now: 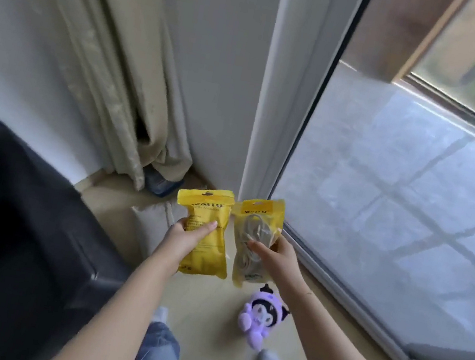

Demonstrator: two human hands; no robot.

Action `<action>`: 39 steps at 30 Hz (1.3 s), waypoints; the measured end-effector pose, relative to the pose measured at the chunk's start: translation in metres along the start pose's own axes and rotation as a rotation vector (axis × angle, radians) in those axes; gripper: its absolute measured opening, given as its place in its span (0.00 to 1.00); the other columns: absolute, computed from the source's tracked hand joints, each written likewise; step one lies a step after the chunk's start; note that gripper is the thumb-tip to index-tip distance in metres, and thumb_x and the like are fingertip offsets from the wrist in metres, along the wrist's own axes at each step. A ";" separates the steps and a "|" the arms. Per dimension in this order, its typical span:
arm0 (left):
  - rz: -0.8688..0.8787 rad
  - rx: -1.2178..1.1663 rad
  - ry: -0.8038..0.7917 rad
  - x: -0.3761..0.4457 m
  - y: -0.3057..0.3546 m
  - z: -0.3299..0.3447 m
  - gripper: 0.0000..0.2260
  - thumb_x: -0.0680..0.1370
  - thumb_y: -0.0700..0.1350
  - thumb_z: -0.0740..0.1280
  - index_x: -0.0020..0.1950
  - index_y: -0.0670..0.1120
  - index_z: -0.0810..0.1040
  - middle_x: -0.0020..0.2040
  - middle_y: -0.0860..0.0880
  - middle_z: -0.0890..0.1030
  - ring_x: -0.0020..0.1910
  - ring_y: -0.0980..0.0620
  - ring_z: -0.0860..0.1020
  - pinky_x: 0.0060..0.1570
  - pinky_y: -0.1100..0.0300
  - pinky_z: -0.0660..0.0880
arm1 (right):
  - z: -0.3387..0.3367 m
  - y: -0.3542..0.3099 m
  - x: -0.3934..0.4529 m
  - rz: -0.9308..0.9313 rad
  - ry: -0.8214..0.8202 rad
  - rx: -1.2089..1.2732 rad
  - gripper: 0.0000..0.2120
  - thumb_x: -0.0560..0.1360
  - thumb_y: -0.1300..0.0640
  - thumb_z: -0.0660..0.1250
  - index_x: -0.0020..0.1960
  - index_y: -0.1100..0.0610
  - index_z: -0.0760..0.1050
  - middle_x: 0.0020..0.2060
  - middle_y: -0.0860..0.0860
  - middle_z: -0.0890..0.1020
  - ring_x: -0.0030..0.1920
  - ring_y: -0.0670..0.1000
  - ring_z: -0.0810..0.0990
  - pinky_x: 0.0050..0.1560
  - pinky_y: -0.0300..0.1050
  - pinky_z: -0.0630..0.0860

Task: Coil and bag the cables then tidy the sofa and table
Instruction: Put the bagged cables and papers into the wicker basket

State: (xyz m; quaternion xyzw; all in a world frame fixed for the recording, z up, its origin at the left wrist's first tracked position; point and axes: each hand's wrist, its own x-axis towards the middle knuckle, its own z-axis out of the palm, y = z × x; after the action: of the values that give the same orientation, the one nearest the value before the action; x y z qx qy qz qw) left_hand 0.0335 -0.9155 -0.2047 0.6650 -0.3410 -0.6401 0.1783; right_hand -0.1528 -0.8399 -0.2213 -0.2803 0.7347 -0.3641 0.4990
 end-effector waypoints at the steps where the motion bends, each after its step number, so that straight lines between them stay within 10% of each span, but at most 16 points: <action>1: -0.013 -0.034 0.023 -0.002 -0.004 0.001 0.29 0.70 0.57 0.76 0.66 0.47 0.73 0.58 0.46 0.81 0.55 0.44 0.80 0.56 0.48 0.77 | -0.002 0.004 0.001 -0.005 -0.003 0.019 0.29 0.55 0.38 0.72 0.52 0.51 0.78 0.45 0.48 0.85 0.48 0.50 0.84 0.55 0.56 0.79; 17: 0.030 -0.551 0.547 -0.259 -0.211 0.041 0.11 0.72 0.56 0.75 0.48 0.54 0.78 0.50 0.50 0.83 0.50 0.47 0.81 0.55 0.49 0.77 | -0.035 0.088 -0.166 -0.191 -0.611 -0.275 0.14 0.70 0.52 0.76 0.53 0.53 0.79 0.46 0.51 0.86 0.48 0.51 0.85 0.55 0.55 0.80; 39: -0.126 -0.779 0.719 -0.584 -0.601 0.178 0.27 0.61 0.60 0.78 0.55 0.51 0.79 0.53 0.48 0.84 0.53 0.44 0.82 0.56 0.44 0.78 | -0.157 0.388 -0.501 -0.041 -0.891 -0.387 0.16 0.73 0.58 0.73 0.59 0.59 0.75 0.49 0.54 0.84 0.48 0.51 0.84 0.45 0.43 0.81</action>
State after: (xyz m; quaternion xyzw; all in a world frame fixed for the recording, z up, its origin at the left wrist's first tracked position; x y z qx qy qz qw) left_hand 0.0263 -0.0588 -0.2042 0.7461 0.0455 -0.4604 0.4788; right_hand -0.1456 -0.1876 -0.2353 -0.5111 0.4984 -0.0751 0.6963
